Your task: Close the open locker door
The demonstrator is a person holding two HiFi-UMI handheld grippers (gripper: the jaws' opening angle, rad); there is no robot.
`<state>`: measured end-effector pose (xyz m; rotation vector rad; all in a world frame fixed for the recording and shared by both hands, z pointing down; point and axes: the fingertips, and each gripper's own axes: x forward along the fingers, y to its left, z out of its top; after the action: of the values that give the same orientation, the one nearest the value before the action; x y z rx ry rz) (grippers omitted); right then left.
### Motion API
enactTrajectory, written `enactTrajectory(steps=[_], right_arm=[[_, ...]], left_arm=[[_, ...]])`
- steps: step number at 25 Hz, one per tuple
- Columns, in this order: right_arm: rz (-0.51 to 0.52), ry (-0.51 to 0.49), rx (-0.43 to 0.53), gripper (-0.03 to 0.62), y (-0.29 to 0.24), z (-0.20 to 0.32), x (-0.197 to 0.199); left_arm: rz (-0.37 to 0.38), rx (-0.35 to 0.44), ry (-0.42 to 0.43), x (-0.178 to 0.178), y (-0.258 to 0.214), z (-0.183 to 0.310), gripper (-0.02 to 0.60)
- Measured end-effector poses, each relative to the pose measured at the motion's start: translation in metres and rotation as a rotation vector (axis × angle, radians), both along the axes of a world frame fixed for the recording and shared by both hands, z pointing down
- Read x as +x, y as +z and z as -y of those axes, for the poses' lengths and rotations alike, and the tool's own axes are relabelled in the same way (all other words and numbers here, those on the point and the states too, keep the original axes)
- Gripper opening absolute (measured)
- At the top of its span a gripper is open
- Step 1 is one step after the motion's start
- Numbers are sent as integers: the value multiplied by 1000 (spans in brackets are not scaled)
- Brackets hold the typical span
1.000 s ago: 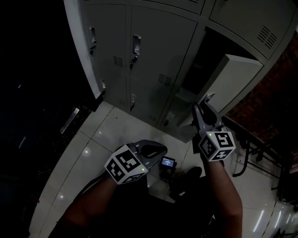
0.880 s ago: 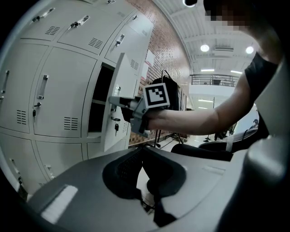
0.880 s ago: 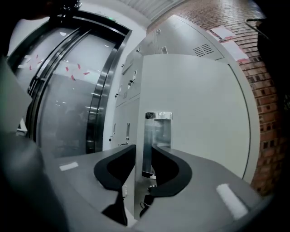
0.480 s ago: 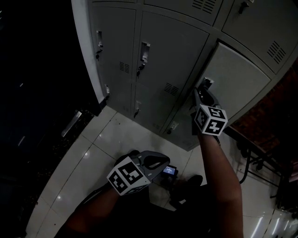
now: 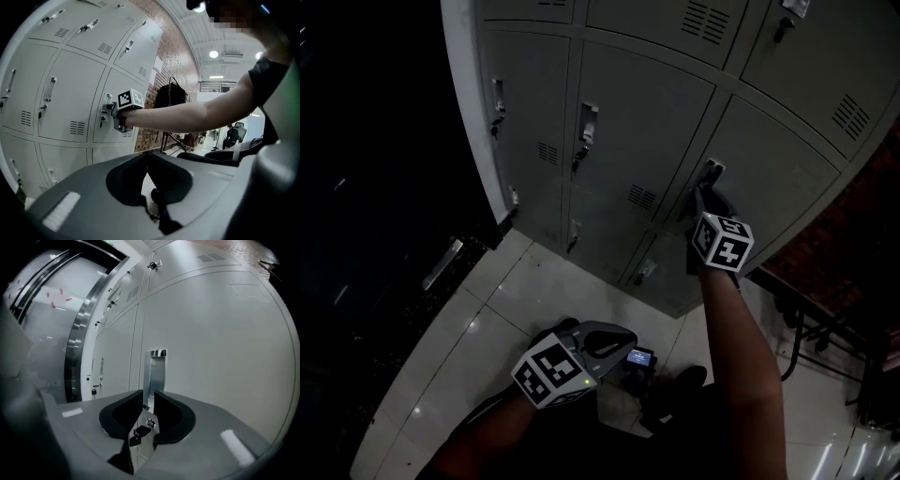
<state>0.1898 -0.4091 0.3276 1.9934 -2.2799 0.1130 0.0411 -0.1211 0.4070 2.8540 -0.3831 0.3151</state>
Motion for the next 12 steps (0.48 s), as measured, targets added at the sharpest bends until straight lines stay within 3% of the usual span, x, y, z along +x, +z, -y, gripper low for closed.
enactTrajectory(steps=[5,8,12], right_arm=[[17,-47,8,64,1,-20,-2],[-25,-120,10,6,4,-50,-10],[-12,-230,-2,2,9,-105,-19]], left_arm=[[-6,1,5,1,-1,0,12],[-6,3,7,2,-1,1,12],[1,6,8,1,0,1,12]])
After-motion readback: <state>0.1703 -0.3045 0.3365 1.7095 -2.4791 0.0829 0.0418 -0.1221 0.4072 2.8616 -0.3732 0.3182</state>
